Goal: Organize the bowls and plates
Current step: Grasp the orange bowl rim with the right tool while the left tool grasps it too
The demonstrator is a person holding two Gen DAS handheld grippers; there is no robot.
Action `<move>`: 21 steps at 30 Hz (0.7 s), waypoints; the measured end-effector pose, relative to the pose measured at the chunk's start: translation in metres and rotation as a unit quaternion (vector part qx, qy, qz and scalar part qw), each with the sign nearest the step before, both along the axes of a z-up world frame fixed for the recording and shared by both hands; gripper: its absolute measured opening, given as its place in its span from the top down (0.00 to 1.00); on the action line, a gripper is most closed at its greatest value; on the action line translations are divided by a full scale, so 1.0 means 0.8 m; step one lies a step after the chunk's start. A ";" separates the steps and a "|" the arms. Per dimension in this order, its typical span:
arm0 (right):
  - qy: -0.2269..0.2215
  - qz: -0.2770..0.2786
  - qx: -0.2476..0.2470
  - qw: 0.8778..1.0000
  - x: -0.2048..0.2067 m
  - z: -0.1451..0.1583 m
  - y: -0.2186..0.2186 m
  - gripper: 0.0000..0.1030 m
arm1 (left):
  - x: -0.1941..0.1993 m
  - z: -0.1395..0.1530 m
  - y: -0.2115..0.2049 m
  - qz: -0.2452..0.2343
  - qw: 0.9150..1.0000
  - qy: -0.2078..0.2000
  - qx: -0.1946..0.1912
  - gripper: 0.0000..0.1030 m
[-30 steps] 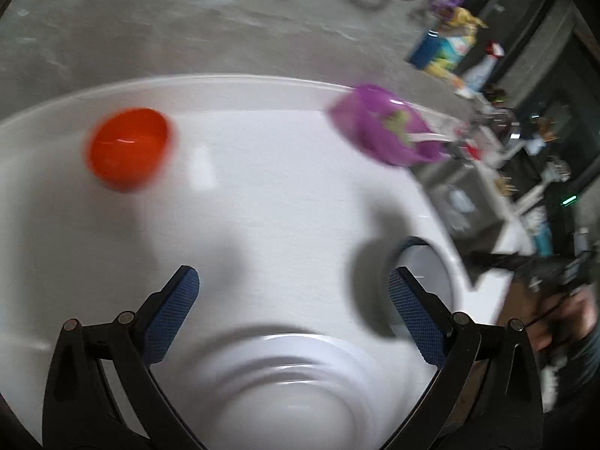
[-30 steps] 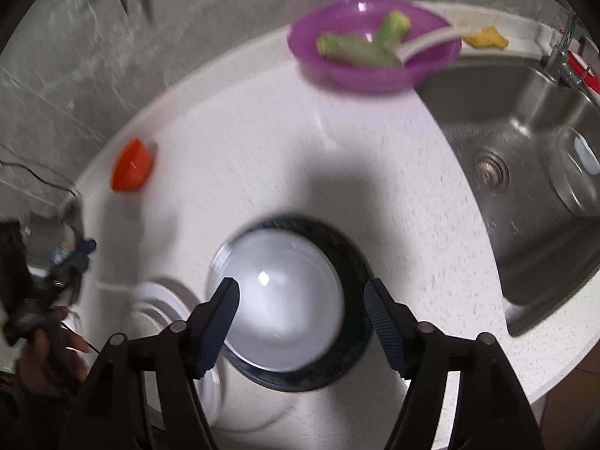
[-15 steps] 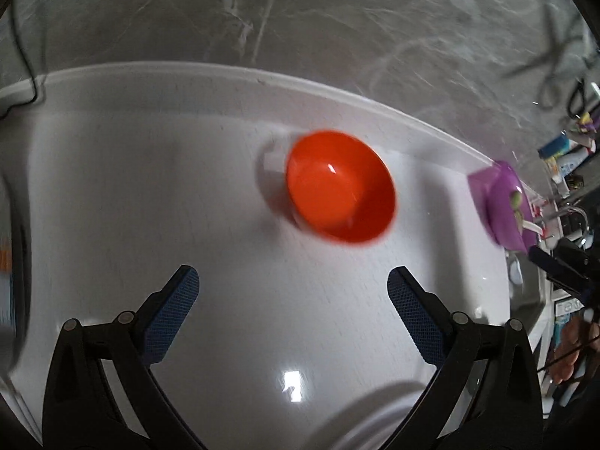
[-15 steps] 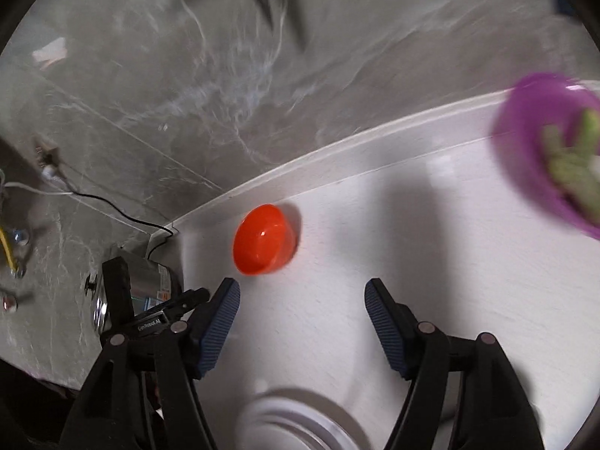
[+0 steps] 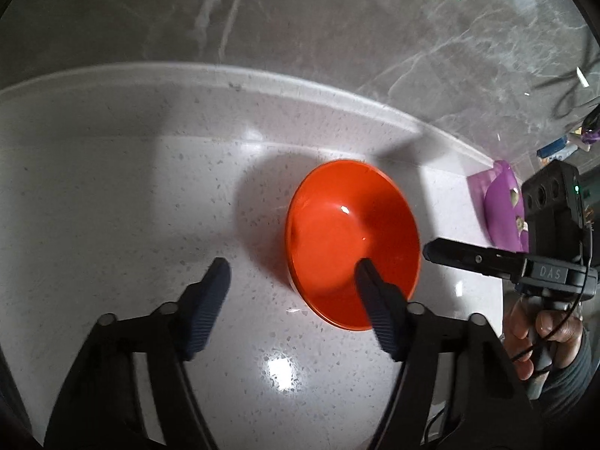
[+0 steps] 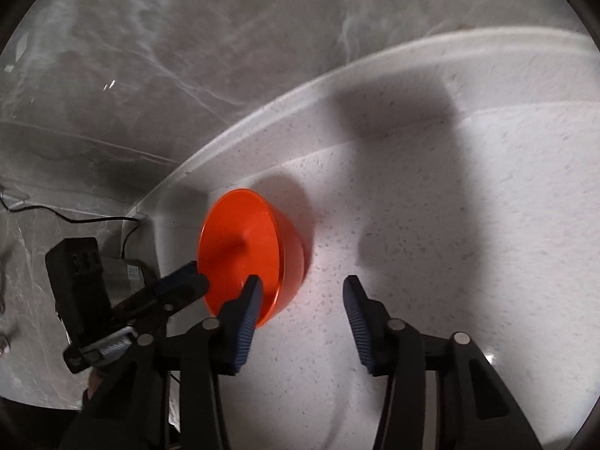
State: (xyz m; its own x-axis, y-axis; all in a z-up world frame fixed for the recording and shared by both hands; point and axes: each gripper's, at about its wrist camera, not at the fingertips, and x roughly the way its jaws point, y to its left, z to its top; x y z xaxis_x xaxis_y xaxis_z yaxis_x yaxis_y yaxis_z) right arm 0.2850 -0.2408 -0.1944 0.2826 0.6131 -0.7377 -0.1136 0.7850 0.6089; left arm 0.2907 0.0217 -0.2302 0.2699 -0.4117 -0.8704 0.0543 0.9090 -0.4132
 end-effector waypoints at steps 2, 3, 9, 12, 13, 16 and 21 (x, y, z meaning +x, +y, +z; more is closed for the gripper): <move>0.000 0.004 0.002 1.000 0.004 -0.004 0.005 0.54 | 0.003 -0.007 -0.004 -0.001 1.000 0.004 -0.005 0.38; -0.001 0.008 0.004 1.000 0.005 -0.005 0.007 0.55 | 0.003 -0.009 -0.006 -0.002 1.000 0.004 -0.008 0.38; 0.008 0.009 -0.007 1.000 0.020 -0.016 0.021 0.61 | 0.013 -0.020 -0.013 -0.006 1.000 0.010 -0.019 0.54; 0.012 0.012 -0.006 1.000 0.027 -0.020 0.031 0.62 | 0.013 -0.021 -0.018 -0.007 1.000 0.009 -0.024 0.61; 0.012 0.014 -0.008 1.000 0.028 -0.020 0.031 0.62 | 0.014 -0.022 -0.018 -0.006 1.000 0.010 -0.026 0.62; 0.015 0.015 -0.008 1.000 0.032 -0.022 0.036 0.63 | 0.015 -0.024 -0.018 -0.003 1.000 0.011 -0.029 0.64; 0.022 0.018 -0.014 1.000 0.036 -0.026 0.039 0.75 | 0.013 -0.024 -0.017 -0.003 0.999 0.010 -0.031 0.71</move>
